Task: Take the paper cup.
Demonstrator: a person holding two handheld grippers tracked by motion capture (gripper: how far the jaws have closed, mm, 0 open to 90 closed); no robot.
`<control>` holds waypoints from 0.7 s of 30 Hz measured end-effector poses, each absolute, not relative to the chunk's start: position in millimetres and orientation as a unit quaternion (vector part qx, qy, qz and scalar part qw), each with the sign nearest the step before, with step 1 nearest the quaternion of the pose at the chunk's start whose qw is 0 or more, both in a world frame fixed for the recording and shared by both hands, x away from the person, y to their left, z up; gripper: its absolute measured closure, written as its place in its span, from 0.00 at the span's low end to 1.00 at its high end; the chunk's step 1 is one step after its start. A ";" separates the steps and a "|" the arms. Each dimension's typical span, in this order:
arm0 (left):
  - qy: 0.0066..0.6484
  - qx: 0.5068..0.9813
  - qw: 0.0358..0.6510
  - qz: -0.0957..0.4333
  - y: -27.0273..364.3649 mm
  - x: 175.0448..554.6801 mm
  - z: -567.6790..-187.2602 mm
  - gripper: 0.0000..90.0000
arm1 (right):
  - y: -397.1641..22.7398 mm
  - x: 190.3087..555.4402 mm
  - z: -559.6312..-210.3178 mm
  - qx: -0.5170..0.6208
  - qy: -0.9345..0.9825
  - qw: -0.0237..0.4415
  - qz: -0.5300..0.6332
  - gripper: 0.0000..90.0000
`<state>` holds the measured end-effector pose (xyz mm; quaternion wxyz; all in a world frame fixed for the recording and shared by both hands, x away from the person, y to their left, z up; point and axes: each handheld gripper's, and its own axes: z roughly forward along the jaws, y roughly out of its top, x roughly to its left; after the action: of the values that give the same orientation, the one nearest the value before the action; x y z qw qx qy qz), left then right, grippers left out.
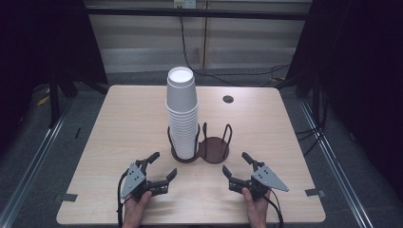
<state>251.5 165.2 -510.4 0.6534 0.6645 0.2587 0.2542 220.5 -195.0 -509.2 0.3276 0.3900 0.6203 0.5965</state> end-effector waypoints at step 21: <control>0.255 0.665 0.653 0.255 166.7 251.3 -510.1 0.17 | -200.4 226.9 -501.0 0.414 0.645 0.281 0.578 0.16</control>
<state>251.3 166.7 -510.1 0.6534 0.6655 0.2552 0.2551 226.9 -200.4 -501.0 0.2807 0.4138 0.6453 0.5775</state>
